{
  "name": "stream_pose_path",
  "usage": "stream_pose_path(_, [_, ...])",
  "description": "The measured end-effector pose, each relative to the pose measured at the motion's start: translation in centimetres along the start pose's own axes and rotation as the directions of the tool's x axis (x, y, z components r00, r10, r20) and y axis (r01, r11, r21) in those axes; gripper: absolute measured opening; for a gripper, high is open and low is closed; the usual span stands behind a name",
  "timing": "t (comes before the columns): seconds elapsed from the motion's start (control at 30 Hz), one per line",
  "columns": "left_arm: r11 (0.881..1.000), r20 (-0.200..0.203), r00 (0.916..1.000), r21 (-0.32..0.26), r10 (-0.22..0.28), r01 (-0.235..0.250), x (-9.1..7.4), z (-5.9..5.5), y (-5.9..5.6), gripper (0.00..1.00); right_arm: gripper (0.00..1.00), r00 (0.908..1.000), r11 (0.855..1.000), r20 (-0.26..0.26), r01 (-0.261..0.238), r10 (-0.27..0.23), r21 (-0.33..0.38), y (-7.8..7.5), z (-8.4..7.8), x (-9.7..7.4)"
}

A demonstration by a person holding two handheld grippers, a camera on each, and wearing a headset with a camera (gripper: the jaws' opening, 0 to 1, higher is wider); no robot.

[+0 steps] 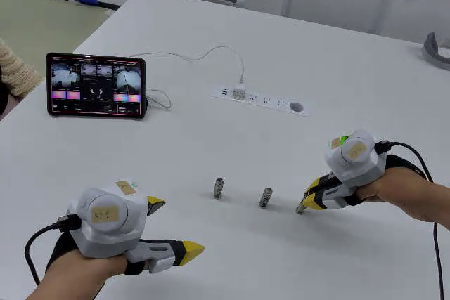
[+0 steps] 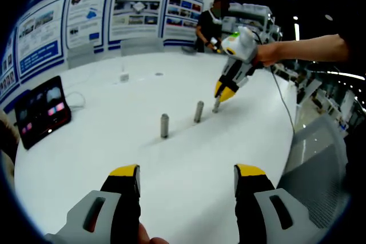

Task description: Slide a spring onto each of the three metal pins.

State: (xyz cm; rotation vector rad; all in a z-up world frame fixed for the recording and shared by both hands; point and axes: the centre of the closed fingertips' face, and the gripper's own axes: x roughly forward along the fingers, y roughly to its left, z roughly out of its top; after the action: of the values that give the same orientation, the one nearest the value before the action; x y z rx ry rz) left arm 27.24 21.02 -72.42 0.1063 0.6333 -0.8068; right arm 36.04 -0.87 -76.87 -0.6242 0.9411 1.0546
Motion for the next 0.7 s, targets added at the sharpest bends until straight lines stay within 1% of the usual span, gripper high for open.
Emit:
stream_pose_path(0.37, [1.0, 0.002, 0.9999, -0.003, 0.015, -0.015, -0.6, 0.0, 0.7, 0.68, 0.13, 0.9999, 1.0, -0.016, -0.006, 0.006, 0.001, 0.1, -0.3, 1.1])
stream_pose_path(0.47, [1.0, 0.002, 0.9999, -0.001, 0.017, -0.017, -0.6, 0.1, 0.7, 0.68, 0.19, 0.9998, 1.0, -0.017, -0.005, 0.005, 0.004, 0.1, -0.4, 1.3])
stream_pose_path(0.53, [1.0, 0.002, 0.9998, -0.001, 0.017, -0.017, -0.6, 0.0, 0.6, 0.68, 0.2, 0.9999, 1.0, -0.017, -0.005, 0.005, 0.001, 0.3, -0.4, 1.3])
stream_pose_path(0.6, [1.0, 0.0, 0.9999, 0.0, 0.014, -0.014, -0.5, 0.0, 0.5, 0.68, 0.25, 0.9999, 1.0, -0.013, -0.005, 0.005, 0.008, 0.4, -0.4, 1.3])
stream_pose_path(0.7, [1.0, 0.0, 1.0, 0.001, 0.008, -0.008, -0.4, 0.0, 0.4, 0.68, 0.3, 0.9998, 1.0, -0.016, 0.008, -0.008, 0.016, 0.5, -0.9, 1.3])
